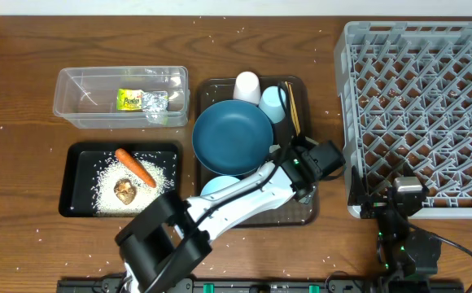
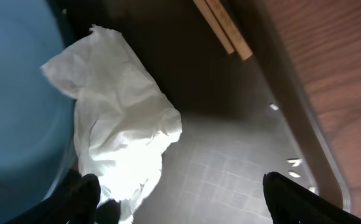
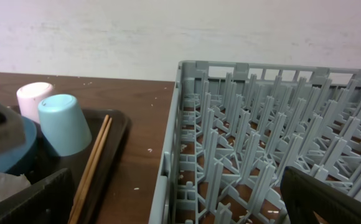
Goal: Sort waste into correct bins and load items into the dishwasher rack
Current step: 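Reach the left gripper to the white tissue on the brown tray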
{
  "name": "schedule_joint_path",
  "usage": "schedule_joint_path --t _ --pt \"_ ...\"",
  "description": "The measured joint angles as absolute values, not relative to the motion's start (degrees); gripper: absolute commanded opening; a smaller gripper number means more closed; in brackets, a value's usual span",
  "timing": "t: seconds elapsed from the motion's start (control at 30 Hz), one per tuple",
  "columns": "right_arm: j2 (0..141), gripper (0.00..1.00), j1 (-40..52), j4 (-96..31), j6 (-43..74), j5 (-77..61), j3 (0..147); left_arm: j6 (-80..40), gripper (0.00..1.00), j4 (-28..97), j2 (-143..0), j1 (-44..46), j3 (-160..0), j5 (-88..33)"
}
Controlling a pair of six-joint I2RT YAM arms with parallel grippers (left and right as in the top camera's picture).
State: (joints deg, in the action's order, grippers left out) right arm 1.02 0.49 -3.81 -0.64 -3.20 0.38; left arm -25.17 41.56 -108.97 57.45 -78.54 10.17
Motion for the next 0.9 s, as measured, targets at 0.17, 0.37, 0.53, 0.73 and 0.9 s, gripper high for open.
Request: schedule_joint_path --t 0.17,0.37,0.53,0.73,0.9 --pt "1.02 0.99 0.49 -3.84 -0.64 -3.20 0.38 -21.56 0.84 40.56 -110.98 57.45 -78.54 10.79" --pt "1.02 0.99 0.49 -3.84 -0.64 -3.20 0.38 -19.22 0.83 39.57 -111.46 57.45 -78.54 11.00" --pt "1.02 0.99 0.49 -3.84 -0.64 -3.20 0.38 -17.76 0.82 38.48 -111.48 57.45 -78.43 11.94" --pt "1.02 0.99 0.49 -3.84 -0.64 -3.20 0.38 -17.08 0.83 38.28 -112.88 57.45 -78.43 12.27" --pt "1.02 0.99 0.49 -3.84 -0.64 -3.20 0.38 -16.84 0.82 38.26 -115.20 57.45 -78.37 12.16"
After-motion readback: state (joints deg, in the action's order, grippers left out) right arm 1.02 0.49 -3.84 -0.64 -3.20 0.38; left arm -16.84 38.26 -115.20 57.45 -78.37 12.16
